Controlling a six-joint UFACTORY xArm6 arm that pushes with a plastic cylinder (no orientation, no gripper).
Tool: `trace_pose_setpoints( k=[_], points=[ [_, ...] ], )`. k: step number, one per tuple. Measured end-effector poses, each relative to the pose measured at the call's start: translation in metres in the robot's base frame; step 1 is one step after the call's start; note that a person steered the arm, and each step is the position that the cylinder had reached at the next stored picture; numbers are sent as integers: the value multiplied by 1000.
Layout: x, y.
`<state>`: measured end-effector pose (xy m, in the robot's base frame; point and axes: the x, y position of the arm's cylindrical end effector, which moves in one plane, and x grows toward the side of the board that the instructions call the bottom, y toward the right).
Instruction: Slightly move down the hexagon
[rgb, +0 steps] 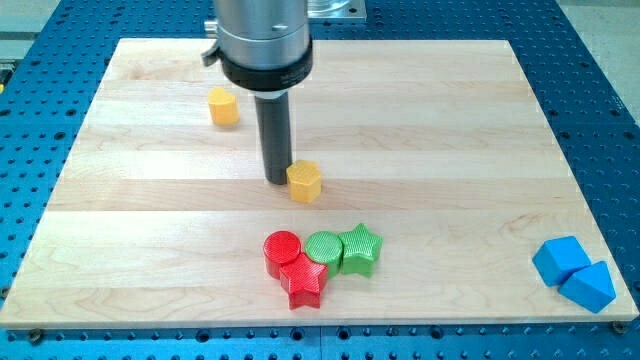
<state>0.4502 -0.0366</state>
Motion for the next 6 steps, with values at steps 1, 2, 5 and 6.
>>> trace_pose_setpoints(
  k=[1,2,5,6],
  points=[
    [-60,13],
    [-55,13],
    [34,20],
    [19,28]
  ],
)
